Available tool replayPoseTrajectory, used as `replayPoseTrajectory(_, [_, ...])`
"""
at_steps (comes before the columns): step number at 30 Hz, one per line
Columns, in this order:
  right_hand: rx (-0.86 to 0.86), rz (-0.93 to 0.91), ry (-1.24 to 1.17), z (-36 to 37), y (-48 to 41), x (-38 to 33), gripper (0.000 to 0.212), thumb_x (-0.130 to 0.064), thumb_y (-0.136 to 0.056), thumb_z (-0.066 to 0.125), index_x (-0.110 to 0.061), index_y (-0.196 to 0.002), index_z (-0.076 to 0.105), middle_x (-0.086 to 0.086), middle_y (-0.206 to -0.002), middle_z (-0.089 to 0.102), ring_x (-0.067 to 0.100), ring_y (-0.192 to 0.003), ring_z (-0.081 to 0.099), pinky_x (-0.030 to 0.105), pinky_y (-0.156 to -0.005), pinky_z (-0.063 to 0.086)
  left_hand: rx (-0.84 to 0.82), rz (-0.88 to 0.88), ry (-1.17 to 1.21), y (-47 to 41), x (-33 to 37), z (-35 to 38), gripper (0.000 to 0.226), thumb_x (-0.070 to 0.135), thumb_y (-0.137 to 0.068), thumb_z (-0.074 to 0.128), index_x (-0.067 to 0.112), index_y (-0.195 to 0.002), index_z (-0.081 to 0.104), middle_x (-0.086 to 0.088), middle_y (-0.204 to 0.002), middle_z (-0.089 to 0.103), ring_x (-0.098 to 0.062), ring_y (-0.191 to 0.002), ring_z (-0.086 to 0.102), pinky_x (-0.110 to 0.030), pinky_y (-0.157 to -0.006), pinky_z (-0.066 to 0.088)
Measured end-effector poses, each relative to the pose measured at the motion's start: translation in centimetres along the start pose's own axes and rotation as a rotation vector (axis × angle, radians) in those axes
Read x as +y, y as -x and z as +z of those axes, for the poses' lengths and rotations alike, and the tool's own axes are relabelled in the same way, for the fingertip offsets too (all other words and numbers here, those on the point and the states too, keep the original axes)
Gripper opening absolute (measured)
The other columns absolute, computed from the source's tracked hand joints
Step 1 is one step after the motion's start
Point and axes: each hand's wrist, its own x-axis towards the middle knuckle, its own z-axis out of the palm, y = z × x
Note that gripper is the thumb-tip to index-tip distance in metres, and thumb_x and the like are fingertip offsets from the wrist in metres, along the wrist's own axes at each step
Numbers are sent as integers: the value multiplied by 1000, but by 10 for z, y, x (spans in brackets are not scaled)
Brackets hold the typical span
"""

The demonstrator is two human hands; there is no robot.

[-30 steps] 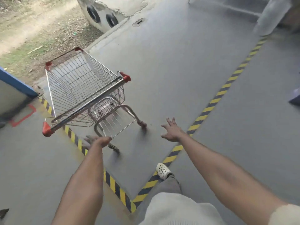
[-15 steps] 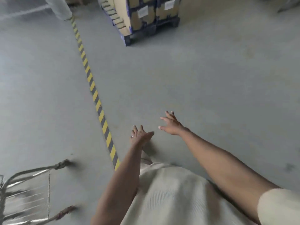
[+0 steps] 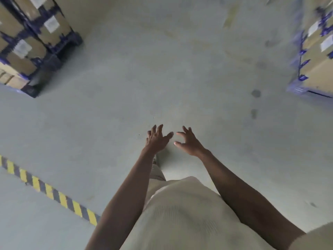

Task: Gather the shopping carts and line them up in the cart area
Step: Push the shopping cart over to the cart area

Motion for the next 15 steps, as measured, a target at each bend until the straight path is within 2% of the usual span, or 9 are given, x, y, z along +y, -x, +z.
replayPoseTrajectory(9, [217,113,-235,-71,-91,-39,58,-44,-102,58,-30,-155,41,-6,-172,10,12,-158,-5,40,-123,16,-59,247,-214,-129,43,-105,73,61,-99,47,26,-159,27,-6,-167,19,-31,-152,14,-50,-121,21])
replayPoseTrajectory(12, [253,127,-297,-93,-121,-56,55,-42,-102,59,-30,-154,43,-6,-171,13,12,-158,-2,37,-123,16,-50,297,-144,-175,63,-147,64,55,-101,49,26,-156,36,-4,-160,37,-29,-147,27,-45,-118,29])
replayPoseTrajectory(15, [267,146,-347,-117,-145,-66,55,-40,-102,60,-29,-153,45,-4,-171,16,13,-158,2,35,-124,13,-51,278,68,-221,85,-174,48,50,-101,53,27,-143,54,-3,-140,61,-24,-135,49,-40,-111,40])
